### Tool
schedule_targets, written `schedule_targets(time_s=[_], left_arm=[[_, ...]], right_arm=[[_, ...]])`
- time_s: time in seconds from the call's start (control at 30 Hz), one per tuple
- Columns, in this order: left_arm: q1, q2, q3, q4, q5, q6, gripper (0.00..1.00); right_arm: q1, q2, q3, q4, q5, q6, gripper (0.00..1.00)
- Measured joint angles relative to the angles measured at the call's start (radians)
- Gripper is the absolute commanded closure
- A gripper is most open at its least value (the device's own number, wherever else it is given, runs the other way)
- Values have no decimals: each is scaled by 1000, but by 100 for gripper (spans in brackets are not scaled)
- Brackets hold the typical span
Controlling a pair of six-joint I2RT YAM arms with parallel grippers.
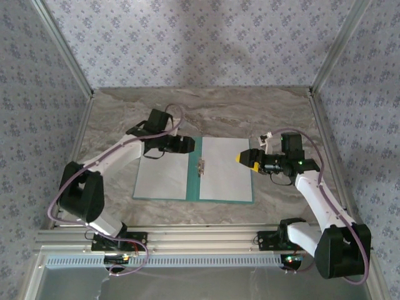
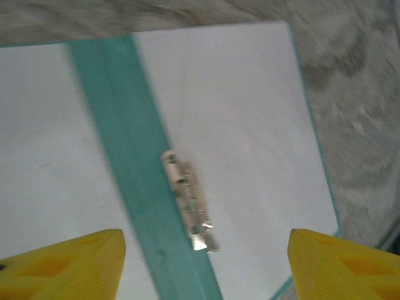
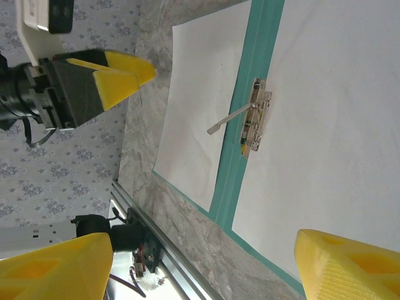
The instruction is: Put the files into the folder
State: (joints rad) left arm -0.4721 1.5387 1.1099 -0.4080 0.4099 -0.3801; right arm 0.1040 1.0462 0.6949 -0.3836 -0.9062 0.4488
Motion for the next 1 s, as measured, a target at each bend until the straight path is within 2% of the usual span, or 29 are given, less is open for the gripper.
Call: schedule_targets(time_s=[0.23, 0.37, 0.53, 0.73, 1.0], left_arm=[[155, -101, -246, -20, -212, -101, 43], [164, -136, -353, -45, -314, -126, 45], [164, -179, -423, -45, -390, -146, 47], [166, -172, -444, -34, -414, -153, 51], [162, -123, -443, 29, -364, -153, 51]], right_arm=[[0, -13, -5, 30, 1, 28, 22], [0, -12, -5, 43, 8, 42, 22], [8, -7, -5, 51, 24, 61, 22], [29, 40, -4, 52, 31, 79, 23], [74, 56, 40, 37, 72, 98, 23]])
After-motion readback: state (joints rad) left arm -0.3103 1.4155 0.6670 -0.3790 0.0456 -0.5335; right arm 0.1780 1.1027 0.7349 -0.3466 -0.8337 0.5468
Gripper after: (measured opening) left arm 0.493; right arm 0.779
